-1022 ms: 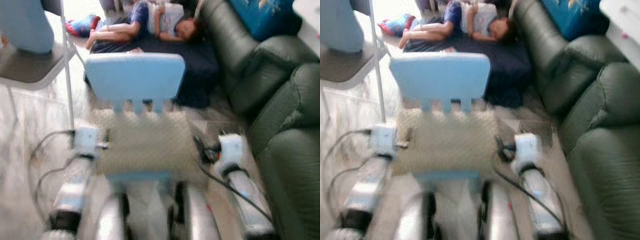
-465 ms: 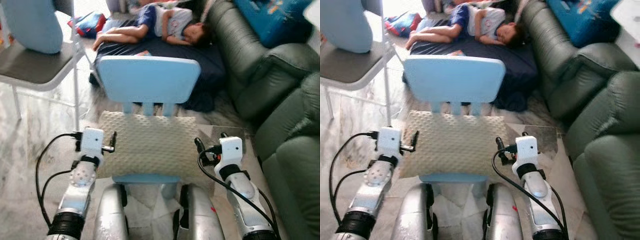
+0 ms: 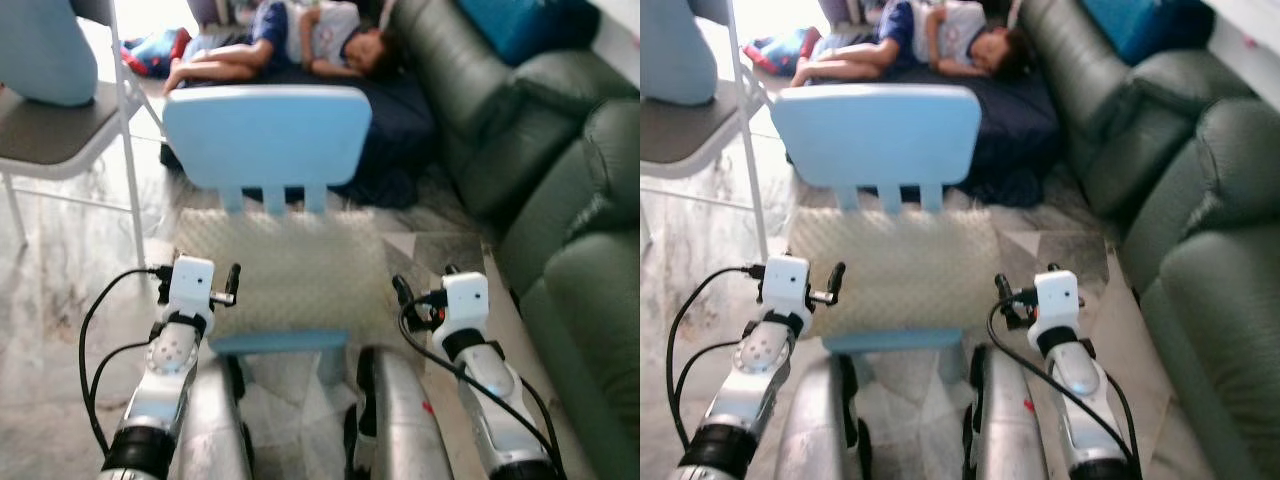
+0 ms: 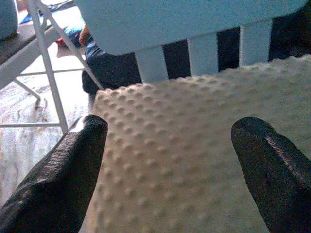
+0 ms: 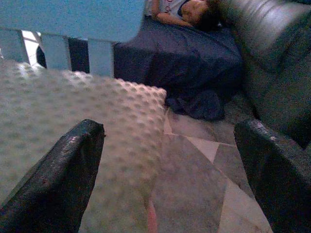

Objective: Move the pillow to the sofa

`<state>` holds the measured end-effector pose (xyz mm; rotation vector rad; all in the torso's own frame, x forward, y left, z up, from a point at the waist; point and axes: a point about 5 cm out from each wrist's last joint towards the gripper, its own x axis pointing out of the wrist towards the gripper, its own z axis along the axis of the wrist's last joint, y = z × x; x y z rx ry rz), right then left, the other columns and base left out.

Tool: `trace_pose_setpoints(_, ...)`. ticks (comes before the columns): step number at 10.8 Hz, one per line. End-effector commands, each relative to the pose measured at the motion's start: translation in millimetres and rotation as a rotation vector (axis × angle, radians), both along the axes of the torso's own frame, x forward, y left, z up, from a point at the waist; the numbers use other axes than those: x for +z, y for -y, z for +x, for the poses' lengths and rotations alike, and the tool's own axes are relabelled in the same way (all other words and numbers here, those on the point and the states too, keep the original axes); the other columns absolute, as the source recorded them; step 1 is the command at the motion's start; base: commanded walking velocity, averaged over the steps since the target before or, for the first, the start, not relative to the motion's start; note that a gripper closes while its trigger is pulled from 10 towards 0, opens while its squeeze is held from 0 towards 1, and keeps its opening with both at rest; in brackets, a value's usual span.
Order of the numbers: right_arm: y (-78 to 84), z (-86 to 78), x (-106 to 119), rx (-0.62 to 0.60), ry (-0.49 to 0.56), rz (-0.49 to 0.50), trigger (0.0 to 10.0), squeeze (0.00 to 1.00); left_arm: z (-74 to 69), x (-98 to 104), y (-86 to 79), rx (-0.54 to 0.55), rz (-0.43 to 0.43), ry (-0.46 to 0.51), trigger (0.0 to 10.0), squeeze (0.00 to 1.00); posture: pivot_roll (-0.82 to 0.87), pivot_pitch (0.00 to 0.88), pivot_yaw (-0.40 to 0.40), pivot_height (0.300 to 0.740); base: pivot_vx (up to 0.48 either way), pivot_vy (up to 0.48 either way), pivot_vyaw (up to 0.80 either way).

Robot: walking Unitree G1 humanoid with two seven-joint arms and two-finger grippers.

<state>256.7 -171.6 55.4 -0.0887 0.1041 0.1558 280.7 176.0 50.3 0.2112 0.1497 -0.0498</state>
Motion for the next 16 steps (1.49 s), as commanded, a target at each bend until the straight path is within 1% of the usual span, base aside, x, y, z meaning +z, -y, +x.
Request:
trace_pose_setpoints(1,4.7,-2.0,-3.0,-0.022,-0.014,0.004,10.0,0.0,-0.8,-2.3,-3.6,0.02,0.008,-0.015,10.0,0.0,-0.05,0.157,-0.021,0.528,0.0,0.0,0.0)
trace_pose_setpoints(2,6.0,-1.7,-3.1,-0.026,-0.016,-0.003,10.0,0.0,-1.4,-1.8,-8.4,0.062,-0.015,-0.011,10.0,0.82,-0.05,0.159,-0.024,0.528,0.0,0.0,0.0)
trace_pose_setpoints(3,6.9,-1.1,-3.0,-0.028,-0.016,-0.007,10.0,0.0,-1.3,-0.6,-11.9,0.088,-0.002,0.001,10.0,1.0,-0.05,0.159,-0.026,0.528,0.0,0.0,0.0)
trace_pose_setpoints(4,8.1,0.2,-2.5,-0.032,-0.015,-0.02,10.0,0.0,-0.6,-1.2,-12.3,0.076,-0.011,-0.009,10.0,1.0,-0.05,0.159,-0.028,0.528,0.0,0.0,0.0)
trace_pose_setpoints(5,6.9,1.1,-2.0,-0.021,-0.013,-0.005,10.0,1.0,-0.2,-0.3,-13.1,0.08,-0.005,-0.002,10.0,1.0,-0.04,0.158,-0.029,0.528,0.0,0.0,0.0)
trace_pose_setpoints(6,6.7,2.1,-1.5,-0.021,-0.01,-0.006,10.0,1.0,-0.1,-0.4,-12.7,0.08,-0.007,-0.003,10.0,1.0,-0.05,0.157,-0.03,0.528,0.0,0.0,0.0)
trace_pose_setpoints(7,6.3,3.2,-1.3,-0.018,-0.01,-0.016,10.0,0.49,-0.2,-1.0,-13.1,0.087,0.017,-0.007,10.0,1.0,-0.05,0.155,-0.031,0.528,0.0,0.0,0.0)
trace_pose_setpoints(8,5.5,3.8,-1.6,-0.007,-0.011,-0.038,10.0,0.0,0.2,-1.6,-12.8,0.09,0.026,-0.009,10.0,0.0,-0.05,0.154,-0.032,0.528,0.0,0.0,0.0)
trace_pose_setpoints(9,5.0,3.8,-2.4,-0.001,-0.018,-0.037,10.0,0.0,0.6,-1.5,-12.5,0.091,0.026,-0.009,10.0,0.0,-0.05,0.154,-0.032,0.528,0.0,0.0,0.0)
trace_pose_setpoints(11,4.3,3.8,-3.8,0.003,-0.015,-0.041,10.0,0.0,-1.1,-4.7,-13.2,0.088,0.022,-0.02,10.0,0.0,-0.05,0.141,-0.034,0.502,0.0,0.0,0.0)
trace_pose_setpoints(13,5.2,6.3,-3.0,-0.004,-0.022,-0.027,10.0,0.0,3.8,0.8,-16.8,0.07,0.03,-0.004,10.0,0.0,-0.04,0.155,-0.045,0.502,0.0,0.0,0.0)
trace_pose_setpoints(14,5.1,4.5,-2.9,-0.003,-0.032,-0.012,10.0,0.0,3.6,3.1,-22.7,0.07,0.044,0.002,10.0,0.0,-0.04,0.182,-0.05,0.502,0.0,0.0,0.0)
trace_pose_setpoints(15,3.4,4.3,-0.8,0.001,-0.03,0.004,10.0,0.0,5.1,8.3,-32.4,0.081,0.066,0.018,10.0,0.0,-0.04,0.201,-0.053,0.502,0.0,0.0,0.0)
trace_pose_setpoints(16,0.8,10.0,7.8,0.019,-0.023,0.038,10.0,0.0,12.5,19.0,-42.7,0.072,0.033,0.019,10.0,0.0,-0.03,0.257,-0.074,0.502,0.0,0.0,0.0)
